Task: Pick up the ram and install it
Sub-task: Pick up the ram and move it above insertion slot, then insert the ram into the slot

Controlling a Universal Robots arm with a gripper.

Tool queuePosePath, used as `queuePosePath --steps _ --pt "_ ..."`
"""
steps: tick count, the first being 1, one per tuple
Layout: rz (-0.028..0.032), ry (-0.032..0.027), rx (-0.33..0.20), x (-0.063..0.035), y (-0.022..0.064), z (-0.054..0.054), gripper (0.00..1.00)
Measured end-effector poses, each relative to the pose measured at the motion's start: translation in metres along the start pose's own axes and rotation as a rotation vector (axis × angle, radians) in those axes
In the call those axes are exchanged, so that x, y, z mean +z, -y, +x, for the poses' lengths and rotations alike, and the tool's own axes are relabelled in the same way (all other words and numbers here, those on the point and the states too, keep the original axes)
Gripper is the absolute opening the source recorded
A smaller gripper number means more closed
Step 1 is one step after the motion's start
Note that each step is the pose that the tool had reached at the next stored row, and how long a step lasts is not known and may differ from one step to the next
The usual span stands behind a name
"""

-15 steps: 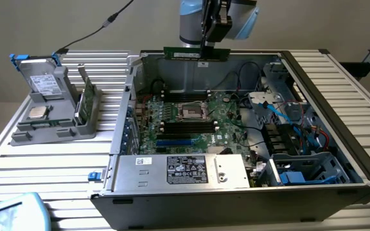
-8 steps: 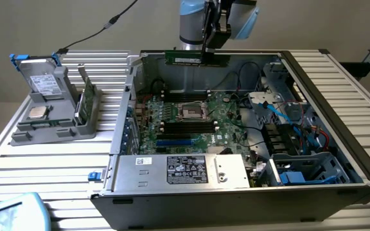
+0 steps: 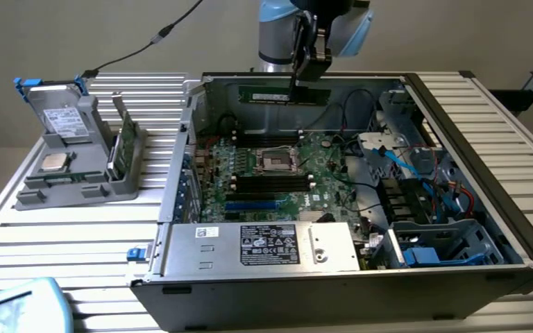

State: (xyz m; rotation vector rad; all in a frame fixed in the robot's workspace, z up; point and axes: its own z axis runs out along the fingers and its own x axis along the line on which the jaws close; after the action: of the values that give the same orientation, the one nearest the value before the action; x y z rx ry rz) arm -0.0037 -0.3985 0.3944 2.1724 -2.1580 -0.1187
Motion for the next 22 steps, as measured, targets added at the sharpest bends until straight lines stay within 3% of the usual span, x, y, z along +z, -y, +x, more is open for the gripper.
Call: queuePosePath --steps 16,22 --pt "0.0000 0.0000 0.000 0.0012 0.0002 0.000 0.14" --pt "0.0000 0.0004 0.000 0.0114 0.0011 0.000 0.14"
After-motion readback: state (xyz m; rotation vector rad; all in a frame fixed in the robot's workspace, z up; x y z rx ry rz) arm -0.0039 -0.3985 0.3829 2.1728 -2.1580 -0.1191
